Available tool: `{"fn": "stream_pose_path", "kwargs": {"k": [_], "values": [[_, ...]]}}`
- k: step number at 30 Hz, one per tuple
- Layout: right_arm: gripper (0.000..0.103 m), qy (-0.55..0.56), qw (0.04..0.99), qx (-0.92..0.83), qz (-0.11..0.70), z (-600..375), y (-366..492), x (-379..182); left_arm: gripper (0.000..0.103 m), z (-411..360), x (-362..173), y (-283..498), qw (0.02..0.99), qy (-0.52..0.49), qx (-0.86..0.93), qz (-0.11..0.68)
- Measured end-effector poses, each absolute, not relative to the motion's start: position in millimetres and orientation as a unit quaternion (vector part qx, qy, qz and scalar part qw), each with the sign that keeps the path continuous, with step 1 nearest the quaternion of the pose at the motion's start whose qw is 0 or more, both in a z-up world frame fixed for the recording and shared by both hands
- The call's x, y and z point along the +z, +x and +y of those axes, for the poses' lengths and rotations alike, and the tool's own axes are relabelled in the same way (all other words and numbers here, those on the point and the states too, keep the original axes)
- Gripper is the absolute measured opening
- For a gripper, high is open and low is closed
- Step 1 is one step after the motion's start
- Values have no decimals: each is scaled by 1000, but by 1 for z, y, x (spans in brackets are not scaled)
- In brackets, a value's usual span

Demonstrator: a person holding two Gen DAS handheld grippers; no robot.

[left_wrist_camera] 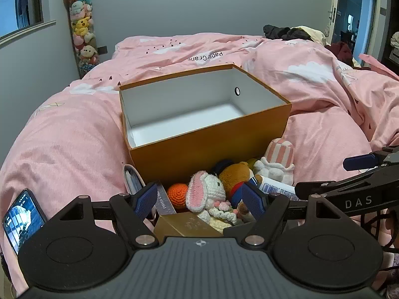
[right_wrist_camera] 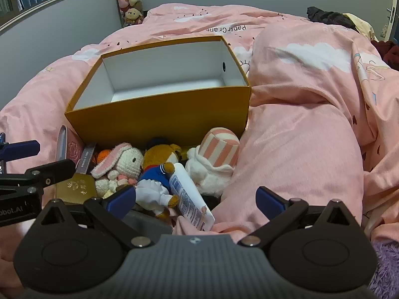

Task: Organize objects
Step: 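Move both grippers toward the pile of items beside the orange box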

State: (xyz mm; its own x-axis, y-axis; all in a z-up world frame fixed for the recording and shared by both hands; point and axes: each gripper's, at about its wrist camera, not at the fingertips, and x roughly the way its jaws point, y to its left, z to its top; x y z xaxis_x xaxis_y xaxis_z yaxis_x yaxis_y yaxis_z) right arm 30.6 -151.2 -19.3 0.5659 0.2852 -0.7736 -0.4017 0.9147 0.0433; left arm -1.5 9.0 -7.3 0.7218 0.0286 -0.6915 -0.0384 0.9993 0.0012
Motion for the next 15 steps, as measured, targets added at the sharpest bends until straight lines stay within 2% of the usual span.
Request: {"fn": "stream_pose_path", "kwargs": {"k": [15], "values": [[102, -77, 878, 191, 432, -149, 32, -22, 87, 12, -8, -2, 927, -14, 17, 374]]}}
